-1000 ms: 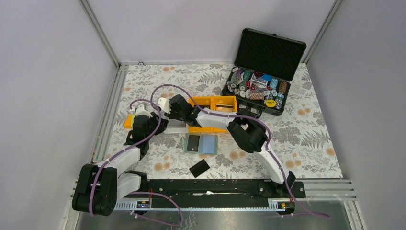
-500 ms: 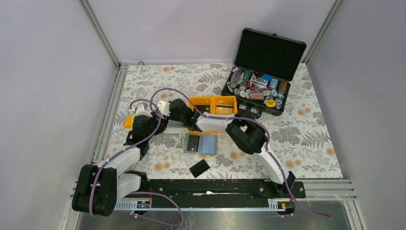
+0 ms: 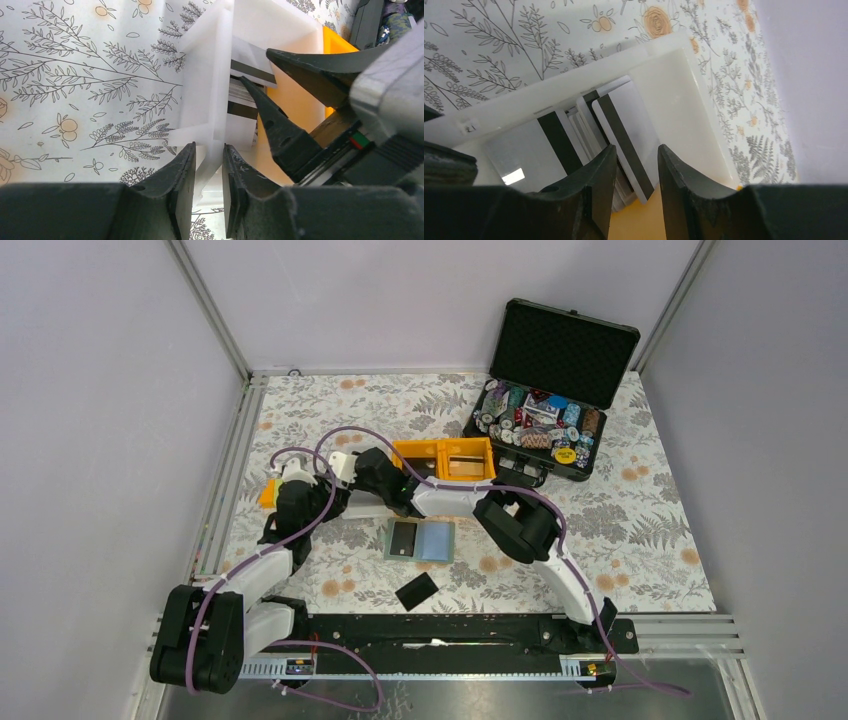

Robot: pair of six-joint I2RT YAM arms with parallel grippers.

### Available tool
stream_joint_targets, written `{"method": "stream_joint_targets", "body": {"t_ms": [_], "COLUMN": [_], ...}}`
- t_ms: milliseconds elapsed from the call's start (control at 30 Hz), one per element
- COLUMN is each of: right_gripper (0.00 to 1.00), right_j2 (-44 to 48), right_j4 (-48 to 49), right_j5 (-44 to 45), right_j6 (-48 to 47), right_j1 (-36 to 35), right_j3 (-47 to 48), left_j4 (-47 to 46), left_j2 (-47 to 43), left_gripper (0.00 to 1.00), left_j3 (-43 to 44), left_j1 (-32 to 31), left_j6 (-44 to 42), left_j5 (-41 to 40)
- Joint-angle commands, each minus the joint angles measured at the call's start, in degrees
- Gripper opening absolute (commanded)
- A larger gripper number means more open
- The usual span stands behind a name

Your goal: Put the credit cards into the card holder

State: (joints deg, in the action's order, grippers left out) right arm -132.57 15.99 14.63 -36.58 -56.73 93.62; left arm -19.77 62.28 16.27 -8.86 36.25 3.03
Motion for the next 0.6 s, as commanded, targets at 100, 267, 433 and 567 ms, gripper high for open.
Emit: {"method": "stream_joint_targets", "body": {"t_ms": [100,267,433,567], "right_gripper": [0.4,0.39,0.37,0.37], "right_j2": [4.75,3.89,2.83,1.89], "right_j4": [5.41,5.6,5.43,2.85], "right_j5": [6.77,6.83,6.57,5.0], "right_j6": [-4.9,-5.99,-6.83,-6.8], "right_j1": [0.79,0.69,0.57,0.57], "right_j3": [-1.65,-1.66,-1.39,0.14], "left_j4": [-0.16,-0.27,-0.18,-0.18], "left_j2": [-1.58,-1.55,-1.55,-1.3], "left_gripper": [0.11,0.11,0.11,0.11], "left_j3": [-0.54,-0.55,-0.37,-0.11], "left_j1": [0.25,0.25,0.25,0.25], "left_j6": [0.18,0.14,-0.01,-0.15], "left_j5": [-2.15,-2.16,-2.18,-2.06]}}
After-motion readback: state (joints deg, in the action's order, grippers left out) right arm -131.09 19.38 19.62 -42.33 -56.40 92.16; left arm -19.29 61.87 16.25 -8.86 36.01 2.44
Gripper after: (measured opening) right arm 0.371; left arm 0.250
